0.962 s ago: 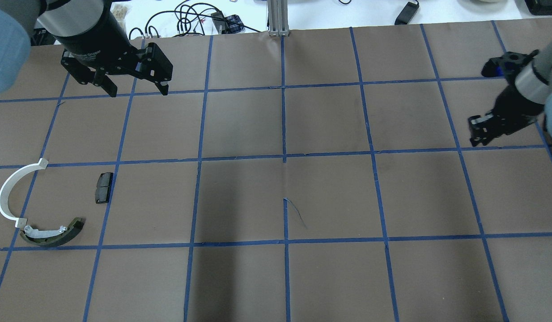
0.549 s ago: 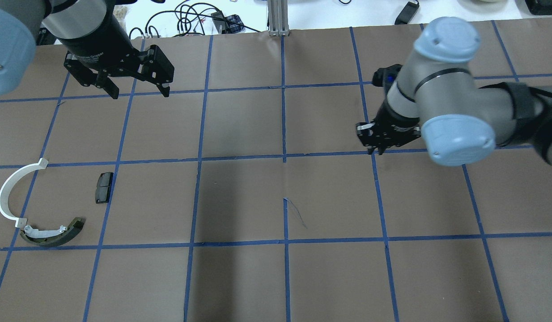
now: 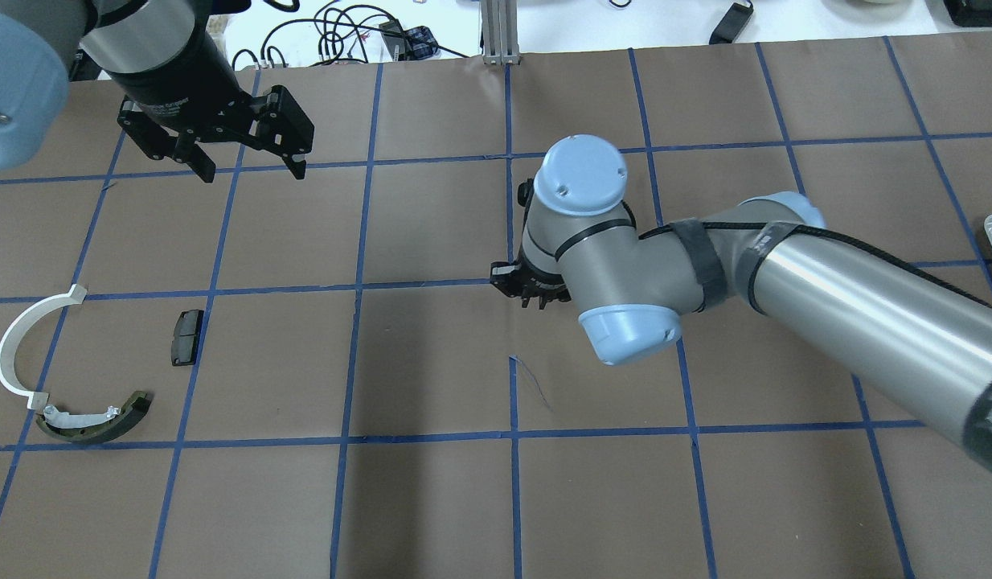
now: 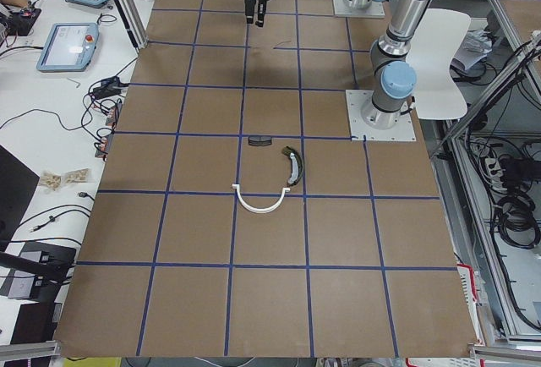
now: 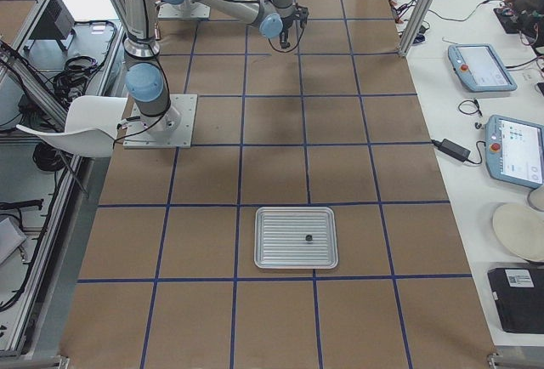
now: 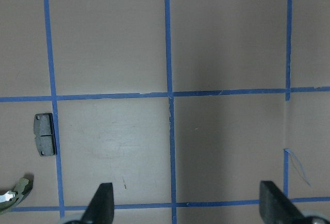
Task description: Place bearing gear from tray to pile
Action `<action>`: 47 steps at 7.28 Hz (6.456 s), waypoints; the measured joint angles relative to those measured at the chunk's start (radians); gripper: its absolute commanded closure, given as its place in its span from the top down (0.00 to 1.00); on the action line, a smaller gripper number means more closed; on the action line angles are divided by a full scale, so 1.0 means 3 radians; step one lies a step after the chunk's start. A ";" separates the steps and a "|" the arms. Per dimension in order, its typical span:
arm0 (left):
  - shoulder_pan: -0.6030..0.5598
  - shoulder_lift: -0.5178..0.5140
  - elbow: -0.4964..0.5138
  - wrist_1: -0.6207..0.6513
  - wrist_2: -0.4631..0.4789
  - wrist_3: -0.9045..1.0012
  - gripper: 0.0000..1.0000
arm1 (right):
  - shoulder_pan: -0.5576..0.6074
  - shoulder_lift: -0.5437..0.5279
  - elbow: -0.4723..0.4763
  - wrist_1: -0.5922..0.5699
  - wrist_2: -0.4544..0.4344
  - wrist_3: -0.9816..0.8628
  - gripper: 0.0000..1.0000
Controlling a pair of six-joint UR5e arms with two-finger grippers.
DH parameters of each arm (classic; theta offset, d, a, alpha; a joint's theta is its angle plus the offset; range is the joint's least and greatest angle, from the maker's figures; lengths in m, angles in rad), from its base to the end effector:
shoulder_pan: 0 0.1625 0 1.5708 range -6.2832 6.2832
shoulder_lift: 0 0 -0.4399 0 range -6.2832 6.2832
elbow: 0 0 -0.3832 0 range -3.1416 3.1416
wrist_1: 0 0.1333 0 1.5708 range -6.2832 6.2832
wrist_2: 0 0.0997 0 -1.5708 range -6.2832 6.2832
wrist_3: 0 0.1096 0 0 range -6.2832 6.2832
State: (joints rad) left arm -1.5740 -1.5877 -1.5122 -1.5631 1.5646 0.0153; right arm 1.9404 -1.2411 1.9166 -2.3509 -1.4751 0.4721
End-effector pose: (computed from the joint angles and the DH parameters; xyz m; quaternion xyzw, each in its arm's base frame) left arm -0.1356 -0.4949 0.5138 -0.0093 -0.9996 0.0247 0.0029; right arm 0.3335 -0.4628 0.2410 0.0486 0.9963 -0.0281 0.0649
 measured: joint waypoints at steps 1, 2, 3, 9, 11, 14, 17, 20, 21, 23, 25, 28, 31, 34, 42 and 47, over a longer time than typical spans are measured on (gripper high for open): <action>0.0003 -0.0023 -0.0002 0.0000 -0.0002 -0.0002 1.00 | 0.0127 0.0084 0.0001 -0.0054 0.0019 0.0141 0.10; 0.0007 -0.0076 -0.0010 -0.0002 -0.0004 -0.0008 1.00 | 0.0223 0.0117 0.0010 -0.0074 0.0065 0.0241 0.51; 0.0009 -0.0150 -0.0053 0.0004 -0.0006 -0.0017 1.00 | 0.0294 0.0134 0.0022 -0.0083 0.0106 0.0291 0.91; -0.0097 -0.0705 -0.1036 0.1063 -0.0029 -0.0341 1.00 | -0.0184 0.0002 0.0003 -0.0273 -0.0186 -0.0068 1.00; -0.0557 -0.0898 -0.1150 0.1577 -0.0047 -0.0906 1.00 | -0.0792 -0.0266 0.0006 0.0163 -0.0223 -0.0683 1.00; -0.1166 -0.1249 -0.1208 0.2105 -0.0021 -0.1444 1.00 | -0.1750 -0.0515 0.0001 0.0564 -0.0228 -0.1401 1.00; -0.1303 -0.1353 -0.1418 0.2471 -0.0014 -0.1502 0.44 | -0.2863 -0.0531 -0.0014 0.0680 -0.0248 -0.2787 1.00; -0.1308 -0.1372 -0.1468 0.2557 -0.0001 -0.1509 0.00 | -0.3529 -0.0345 -0.0334 0.0678 -0.0323 -0.3854 1.00; -0.1308 -0.1358 -0.1470 0.2558 0.0002 -0.1508 0.00 | -0.3687 -0.0170 -0.0542 0.0686 -0.0354 -0.4093 1.00; -0.1294 -0.1321 -0.1458 0.2540 0.0012 -0.1499 0.00 | -0.3899 0.0230 -0.0952 0.0689 -0.0369 -0.4472 0.97; -0.1168 -0.1272 -0.1380 0.2450 0.0073 -0.1377 0.00 | -0.3972 0.0570 -0.1228 0.0672 -0.0365 -0.4667 0.93; -0.0614 -0.1112 -0.0891 0.1540 0.0091 -0.0800 0.00 | -0.4098 0.0938 -0.1468 0.0655 -0.0326 -0.4903 0.87; 0.0370 -0.1022 -0.0559 0.0821 0.0105 -0.0032 0.00 | -0.4180 0.1128 -0.1527 0.0649 -0.0322 -0.5059 0.75; 0.1323 -0.1076 -0.0804 0.0998 0.0348 0.1256 0.00 | -0.4190 0.1183 -0.1549 0.0647 -0.0328 -0.5044 0.44; 0.1756 -0.1068 -0.1114 0.1686 0.0431 0.1876 1.00 | -0.4143 0.1097 -0.1540 0.0811 -0.0561 -0.5050 0.00; 0.0815 -0.0481 -0.0416 0.0260 0.0203 0.0300 1.00 | -0.3185 0.0407 -0.1487 0.1882 -0.0572 -0.4250 0.00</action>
State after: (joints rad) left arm -1.3296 -1.7321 -1.6369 -1.4850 1.6256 0.1054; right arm 0.9849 -1.1190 1.4705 -1.7863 -1.6467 -0.8028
